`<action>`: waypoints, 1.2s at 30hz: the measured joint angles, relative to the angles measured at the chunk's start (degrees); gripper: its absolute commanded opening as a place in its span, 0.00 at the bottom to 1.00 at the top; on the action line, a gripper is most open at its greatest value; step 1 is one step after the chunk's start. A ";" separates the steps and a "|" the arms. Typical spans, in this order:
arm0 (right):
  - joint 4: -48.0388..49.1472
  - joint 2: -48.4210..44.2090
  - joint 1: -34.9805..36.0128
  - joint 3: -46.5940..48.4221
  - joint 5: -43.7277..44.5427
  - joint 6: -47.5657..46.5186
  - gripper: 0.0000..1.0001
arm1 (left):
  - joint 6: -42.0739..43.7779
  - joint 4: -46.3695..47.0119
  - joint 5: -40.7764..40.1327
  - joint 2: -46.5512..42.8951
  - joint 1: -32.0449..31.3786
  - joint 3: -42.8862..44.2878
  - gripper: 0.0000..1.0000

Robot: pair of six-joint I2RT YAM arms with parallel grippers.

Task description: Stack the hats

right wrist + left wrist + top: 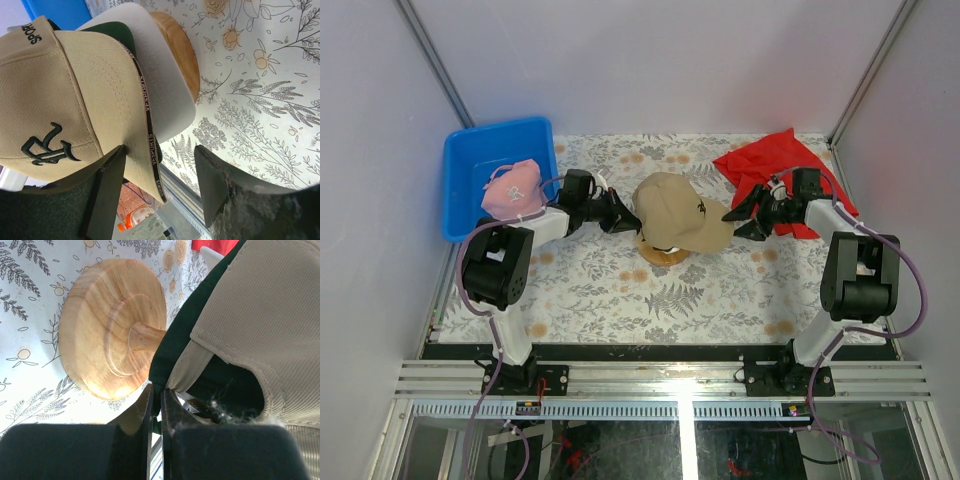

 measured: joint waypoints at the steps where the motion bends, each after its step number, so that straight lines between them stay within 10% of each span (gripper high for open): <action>1: -0.20 -0.09 0.00 0.09 0.28 -0.17 0.64 | 0.17 -0.63 0.00 0.00 0.00 0.31 0.00; 16: -4.68 -2.99 -0.07 1.40 6.73 -3.23 0.69 | -5.14 0.57 0.00 -4.59 3.32 -2.45 0.33; 36: -6.38 -6.23 -0.07 2.14 9.25 -4.70 0.77 | -9.49 0.63 -2.16 -14.80 7.56 -2.45 0.46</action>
